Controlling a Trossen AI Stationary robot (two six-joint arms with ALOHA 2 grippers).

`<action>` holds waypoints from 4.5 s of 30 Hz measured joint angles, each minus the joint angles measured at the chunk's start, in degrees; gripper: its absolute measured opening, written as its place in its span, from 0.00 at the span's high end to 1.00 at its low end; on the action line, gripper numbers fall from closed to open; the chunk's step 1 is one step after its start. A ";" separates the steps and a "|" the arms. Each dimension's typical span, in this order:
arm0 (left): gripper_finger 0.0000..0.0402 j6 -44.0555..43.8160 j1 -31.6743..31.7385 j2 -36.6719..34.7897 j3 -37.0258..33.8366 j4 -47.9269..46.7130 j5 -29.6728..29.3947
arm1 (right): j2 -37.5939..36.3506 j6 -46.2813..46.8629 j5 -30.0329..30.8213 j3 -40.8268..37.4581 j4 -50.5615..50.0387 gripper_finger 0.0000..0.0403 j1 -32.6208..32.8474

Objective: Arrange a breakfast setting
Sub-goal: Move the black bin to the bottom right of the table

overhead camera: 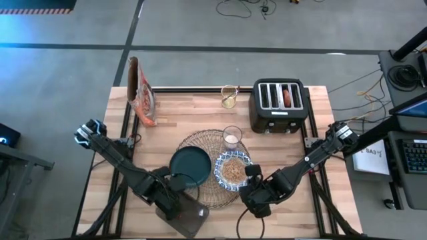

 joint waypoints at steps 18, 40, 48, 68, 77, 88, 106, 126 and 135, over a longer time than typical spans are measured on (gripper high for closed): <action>0.90 -2.12 -1.93 4.65 3.48 1.34 -10.06 | -2.36 1.96 0.20 -1.60 -10.04 0.76 0.00; 0.81 -14.87 -4.90 4.68 3.48 -4.56 -8.33 | -2.64 1.97 0.06 -1.70 -12.79 0.76 0.07; 0.65 -22.41 -2.73 4.96 3.09 -10.24 -5.81 | -2.62 1.97 0.06 -1.70 -12.48 0.76 0.07; 0.67 -23.85 -0.90 5.07 -5.58 -1.48 3.70 | -2.60 1.97 0.09 -1.70 -8.58 0.76 0.09; 0.84 -23.36 -0.55 5.07 -7.70 1.17 3.56 | -2.58 1.96 0.07 -1.70 -4.27 0.76 0.08; 1.00 -23.88 -0.48 5.07 -5.72 2.64 3.63 | -2.58 1.97 0.07 -1.70 0.32 0.76 0.08; 1.00 -16.38 0.15 5.05 -2.28 2.14 1.98 | -2.56 1.44 0.06 -1.70 4.98 0.76 0.07; 1.00 4.25 9.83 4.90 6.22 -2.14 -1.21 | -2.56 17.72 -7.39 -1.70 10.78 0.76 -0.31; 1.00 12.88 14.04 4.83 9.99 1.15 -1.79 | -2.23 23.89 -12.07 -1.70 9.76 0.76 -0.69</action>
